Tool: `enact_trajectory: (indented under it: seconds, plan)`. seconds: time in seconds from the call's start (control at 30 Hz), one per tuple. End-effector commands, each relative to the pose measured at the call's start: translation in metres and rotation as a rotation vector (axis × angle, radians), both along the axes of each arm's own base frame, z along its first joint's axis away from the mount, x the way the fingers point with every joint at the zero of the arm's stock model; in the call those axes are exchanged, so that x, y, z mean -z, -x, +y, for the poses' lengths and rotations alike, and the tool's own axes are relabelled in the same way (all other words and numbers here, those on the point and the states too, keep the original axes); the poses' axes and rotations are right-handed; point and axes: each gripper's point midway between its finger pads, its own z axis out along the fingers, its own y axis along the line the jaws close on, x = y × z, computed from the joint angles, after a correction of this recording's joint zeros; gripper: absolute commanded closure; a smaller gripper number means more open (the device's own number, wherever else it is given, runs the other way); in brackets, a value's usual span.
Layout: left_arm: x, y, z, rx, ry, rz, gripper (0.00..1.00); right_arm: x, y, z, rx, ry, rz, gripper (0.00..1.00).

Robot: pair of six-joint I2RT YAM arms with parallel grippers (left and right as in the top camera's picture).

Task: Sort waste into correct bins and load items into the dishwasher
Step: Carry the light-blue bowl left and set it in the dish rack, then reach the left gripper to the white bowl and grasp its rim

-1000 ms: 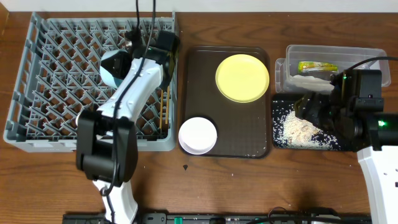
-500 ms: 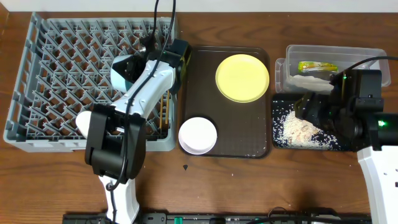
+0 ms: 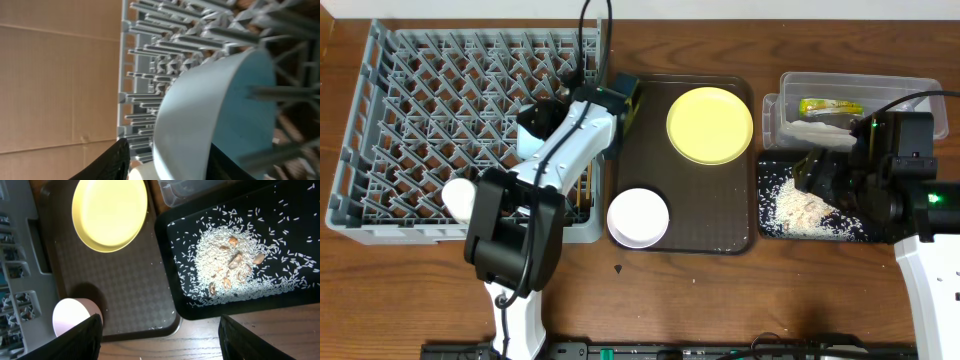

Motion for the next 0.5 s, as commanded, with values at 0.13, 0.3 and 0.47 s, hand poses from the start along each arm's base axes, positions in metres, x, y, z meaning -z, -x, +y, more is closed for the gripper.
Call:
enact_trajectory:
  seconds: [0.13, 0.3, 0.47]
  plan:
    - [0.008, 0.0, -0.044, 0.089, 0.041, -0.019, 0.46, -0.004, 0.0, -0.002, -0.002, 0.006, -0.014, 0.28]
    - [0.004, 0.002, -0.065, 0.157, 0.026, 0.001, 0.44, -0.003, 0.002, -0.001, -0.003, 0.003, -0.005, 0.28]
    - [-0.025, 0.013, -0.087, 0.21, 0.094, -0.029, 0.43, -0.003, 0.002, -0.001, -0.006, 0.0, -0.004, 0.28]
